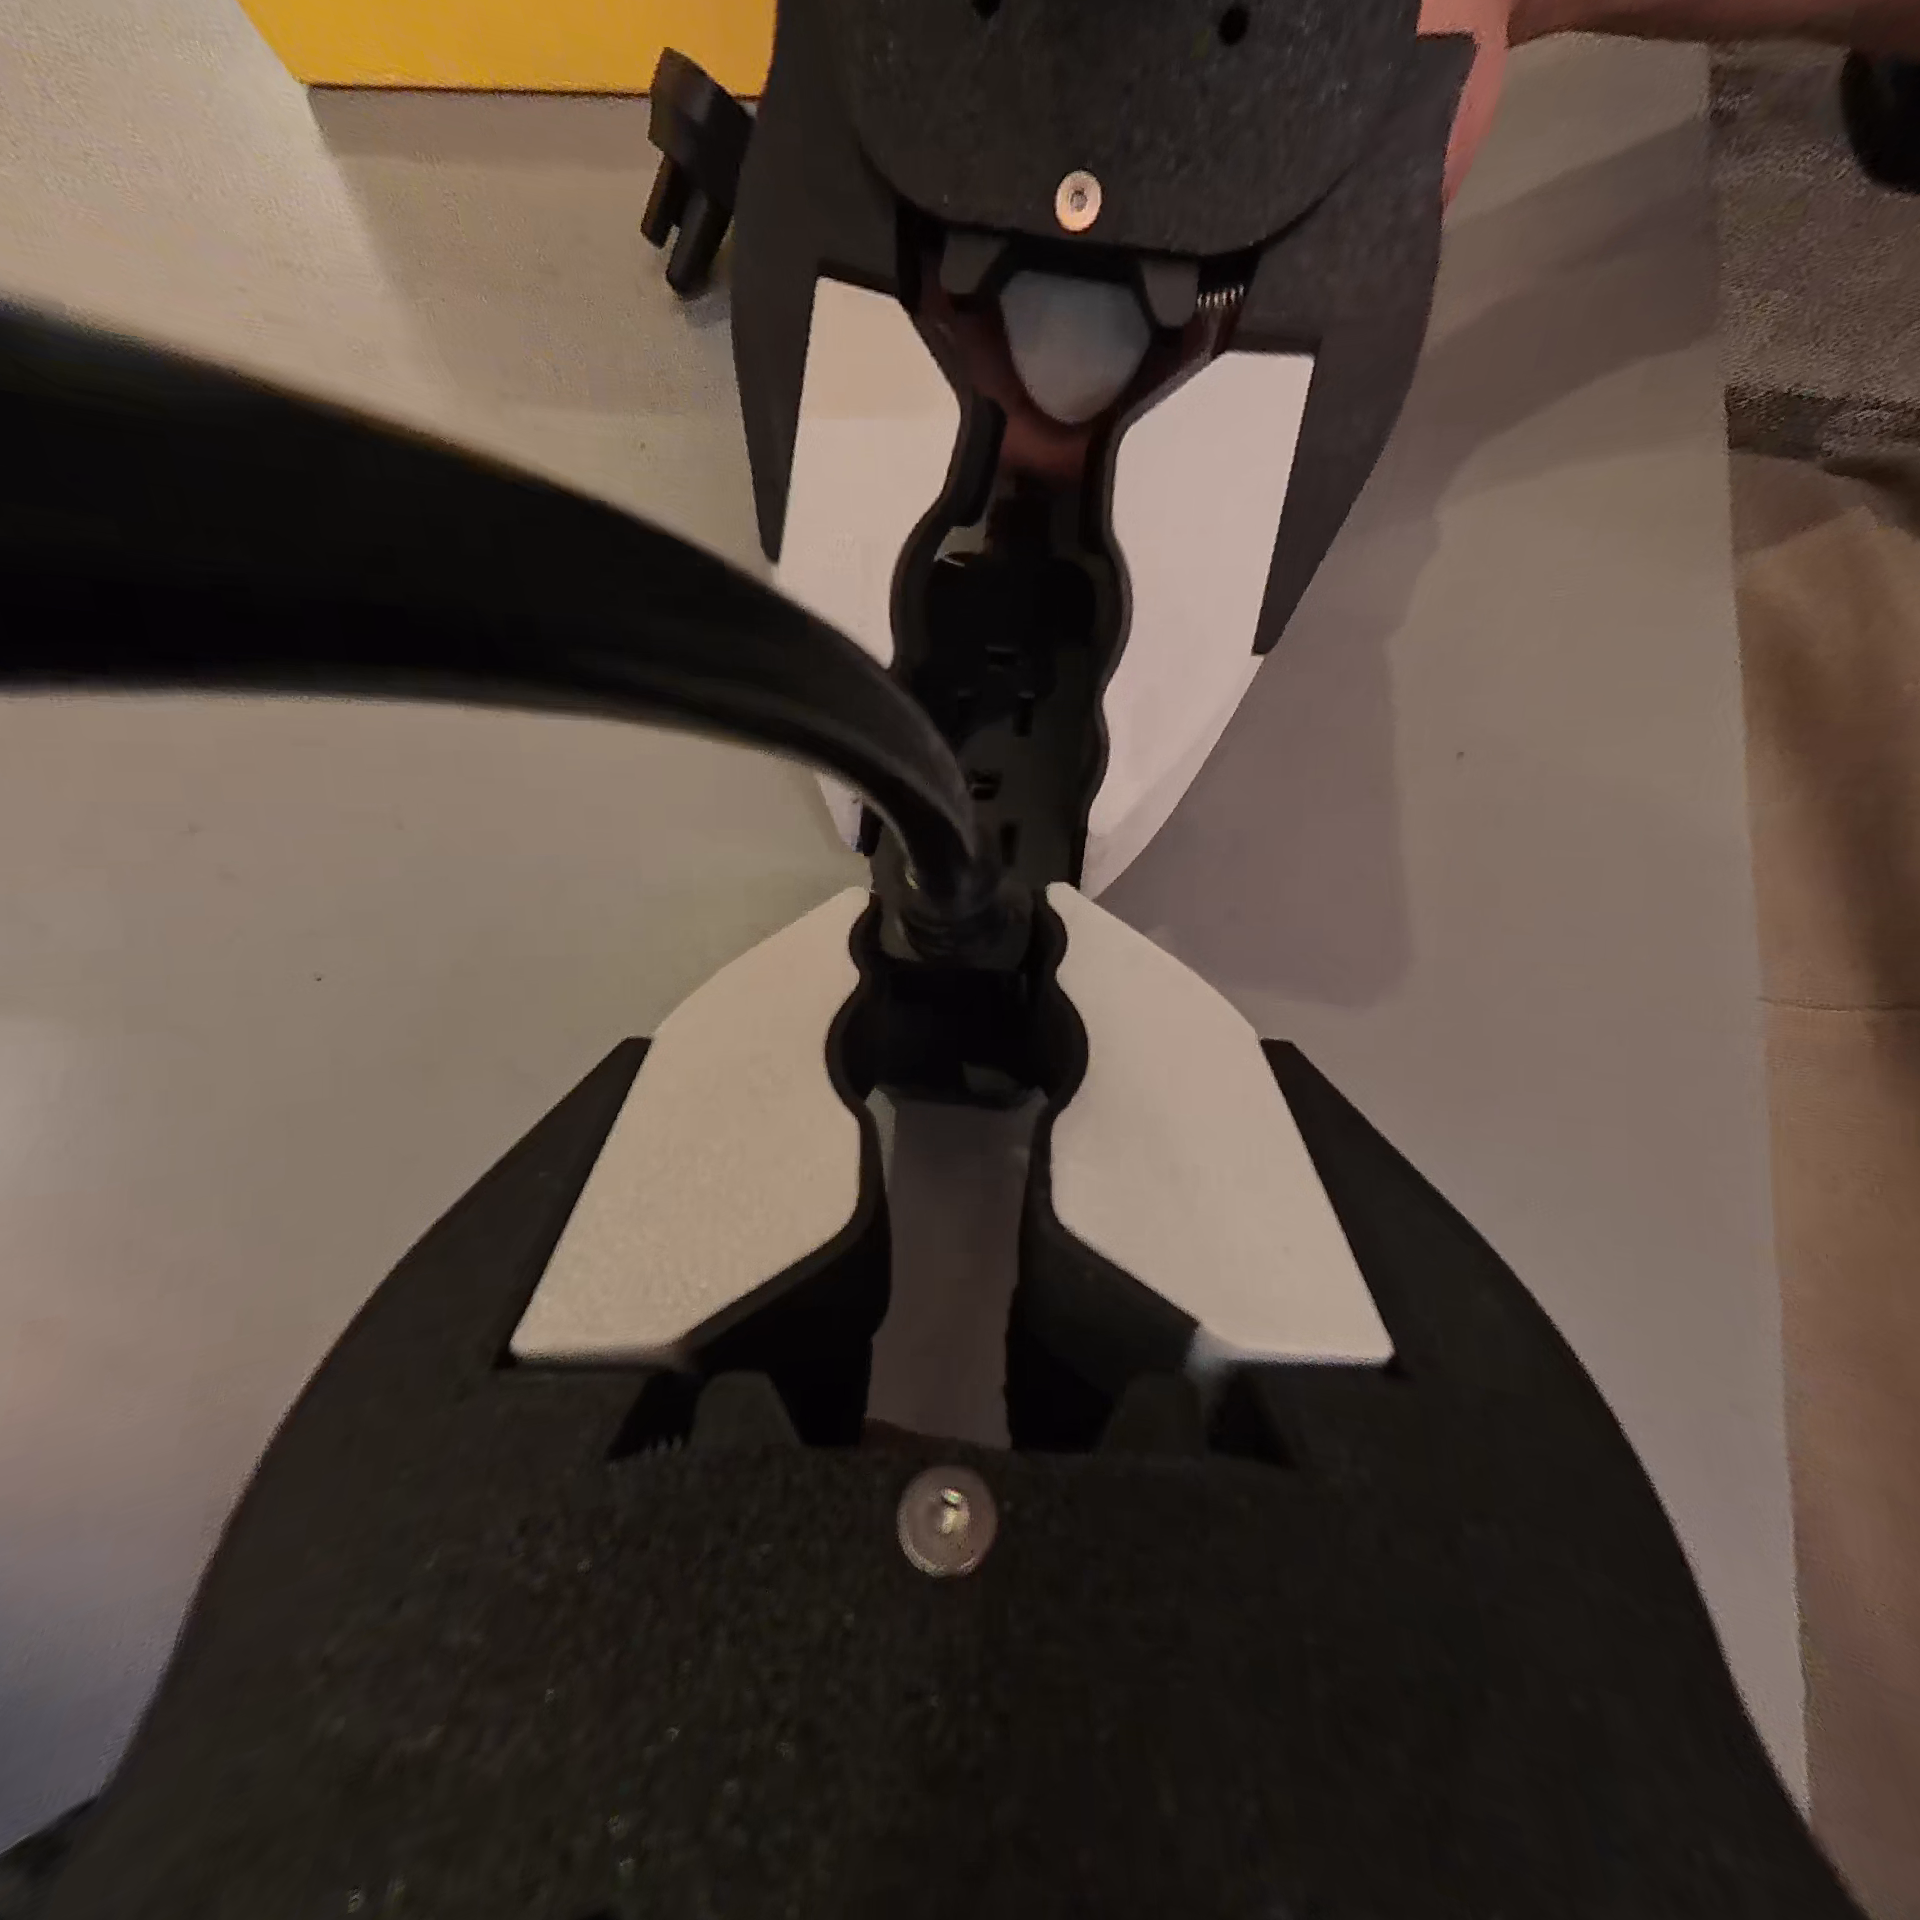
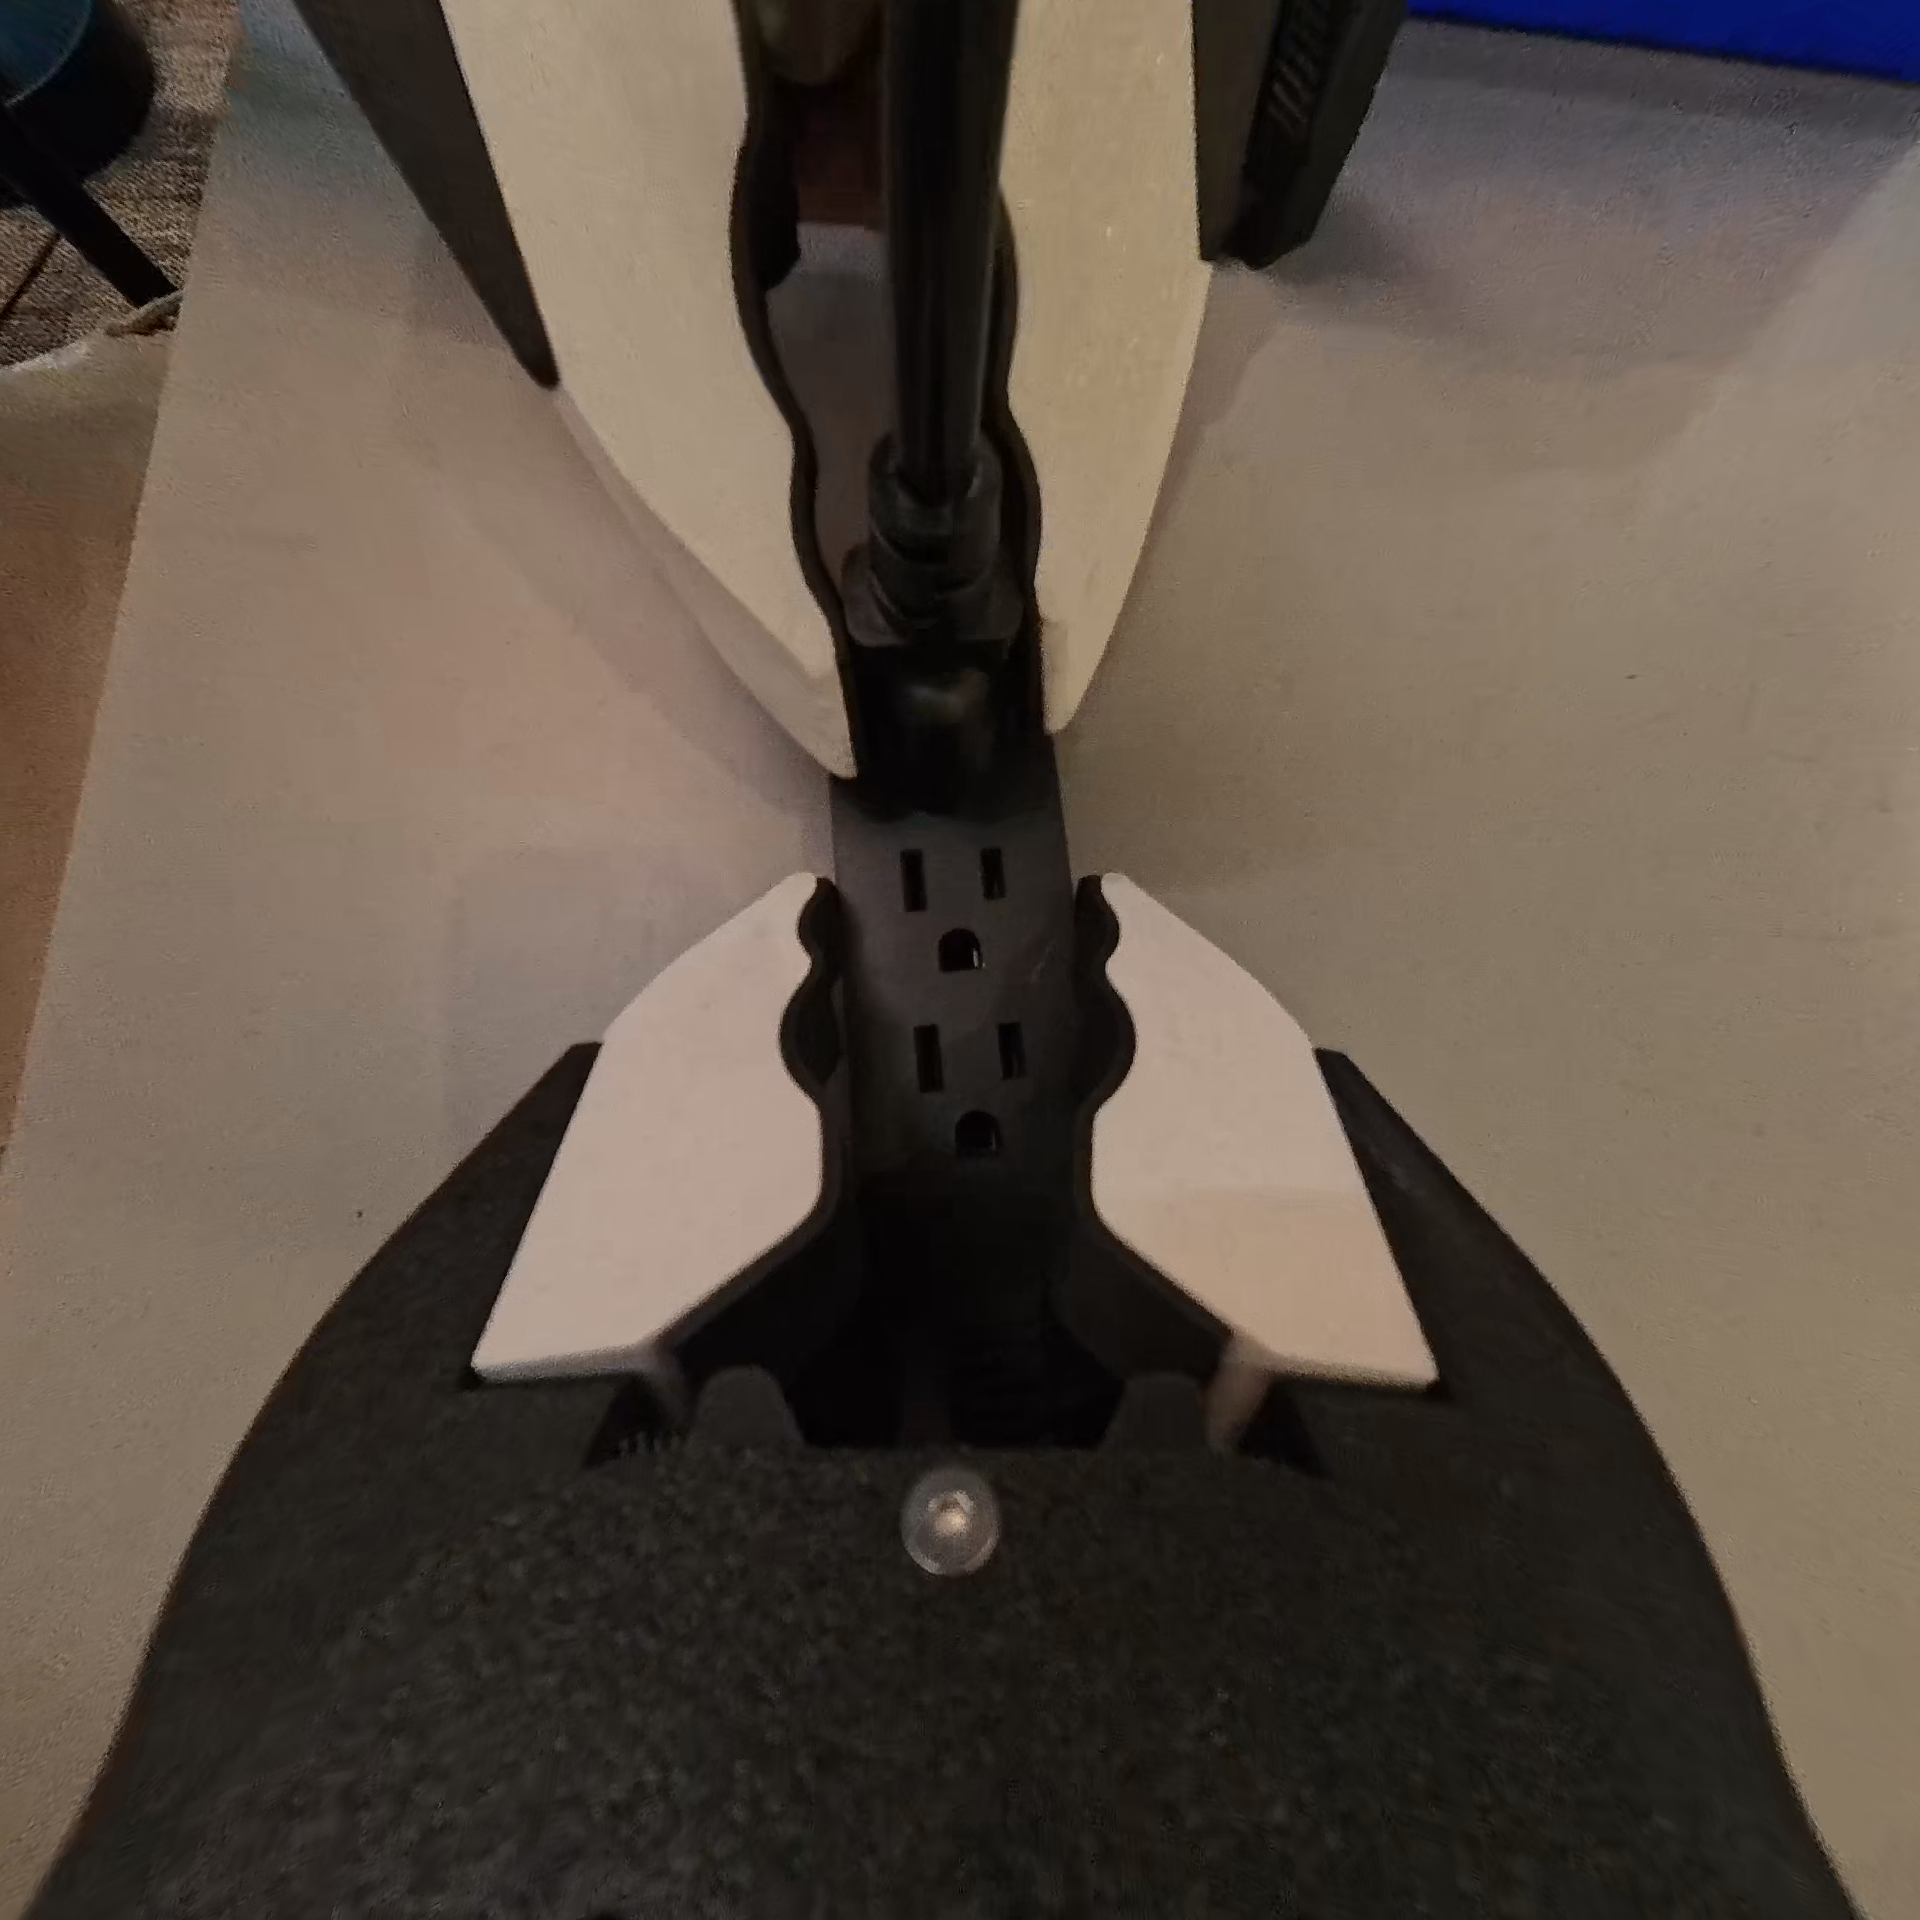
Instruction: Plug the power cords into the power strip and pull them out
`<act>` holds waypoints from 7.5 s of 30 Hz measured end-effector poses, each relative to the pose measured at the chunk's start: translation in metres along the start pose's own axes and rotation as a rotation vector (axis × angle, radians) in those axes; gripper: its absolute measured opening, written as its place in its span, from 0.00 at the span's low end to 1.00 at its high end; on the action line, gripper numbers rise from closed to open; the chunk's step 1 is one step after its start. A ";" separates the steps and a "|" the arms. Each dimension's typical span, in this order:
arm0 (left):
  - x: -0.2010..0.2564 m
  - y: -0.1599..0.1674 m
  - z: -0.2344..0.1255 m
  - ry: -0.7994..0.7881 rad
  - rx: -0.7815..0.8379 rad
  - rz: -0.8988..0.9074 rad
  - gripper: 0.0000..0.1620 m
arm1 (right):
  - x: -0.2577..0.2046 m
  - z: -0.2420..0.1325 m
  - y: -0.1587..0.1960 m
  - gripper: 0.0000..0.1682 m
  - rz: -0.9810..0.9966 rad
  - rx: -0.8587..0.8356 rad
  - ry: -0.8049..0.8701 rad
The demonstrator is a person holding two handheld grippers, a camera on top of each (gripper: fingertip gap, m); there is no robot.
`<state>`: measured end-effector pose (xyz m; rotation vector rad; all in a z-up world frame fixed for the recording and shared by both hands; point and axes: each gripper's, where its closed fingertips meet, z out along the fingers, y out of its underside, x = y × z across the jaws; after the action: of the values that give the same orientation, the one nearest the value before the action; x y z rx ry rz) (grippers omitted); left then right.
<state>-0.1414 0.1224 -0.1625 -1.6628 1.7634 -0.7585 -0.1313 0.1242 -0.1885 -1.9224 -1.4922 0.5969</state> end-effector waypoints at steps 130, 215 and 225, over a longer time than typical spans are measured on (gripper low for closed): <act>-0.002 -0.018 -0.006 0.100 0.242 -0.106 0.13 | -0.004 -0.009 -0.004 0.25 -0.018 0.035 -0.001; 0.006 -0.003 -0.008 0.049 0.147 0.013 0.15 | -0.009 0.002 -0.001 0.27 0.003 -0.018 -0.026; 0.005 -0.003 -0.009 0.079 0.168 0.000 0.14 | -0.008 0.003 -0.002 0.27 0.009 -0.020 -0.026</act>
<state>-0.1465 0.1174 -0.1542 -1.5408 1.7024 -0.9568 -0.1364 0.1170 -0.1894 -1.9443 -1.5112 0.6153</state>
